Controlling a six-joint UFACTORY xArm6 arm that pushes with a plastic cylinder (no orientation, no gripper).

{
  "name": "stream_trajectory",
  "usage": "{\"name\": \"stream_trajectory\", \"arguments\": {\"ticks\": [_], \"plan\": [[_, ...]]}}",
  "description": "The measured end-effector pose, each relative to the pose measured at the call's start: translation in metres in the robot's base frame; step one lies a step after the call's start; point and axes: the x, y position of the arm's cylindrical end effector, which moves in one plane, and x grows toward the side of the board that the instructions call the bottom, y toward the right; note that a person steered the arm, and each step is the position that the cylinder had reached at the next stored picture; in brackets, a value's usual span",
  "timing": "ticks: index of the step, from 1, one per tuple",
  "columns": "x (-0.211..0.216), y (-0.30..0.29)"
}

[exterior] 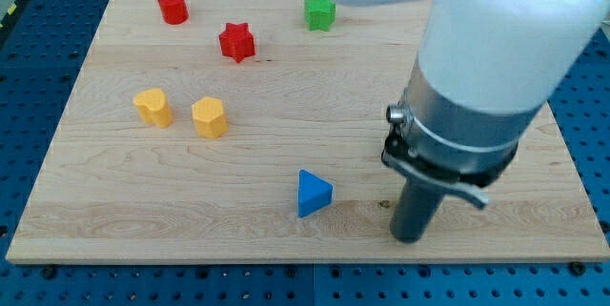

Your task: Move the green circle up a bit

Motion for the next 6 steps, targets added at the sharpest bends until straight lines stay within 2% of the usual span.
{"name": "stream_trajectory", "arguments": {"ticks": [1, 2, 4, 5, 6], "plan": [[-0.039, 0.047], [-0.051, 0.093], [-0.044, 0.058], [-0.074, 0.061], [-0.122, 0.082]]}}
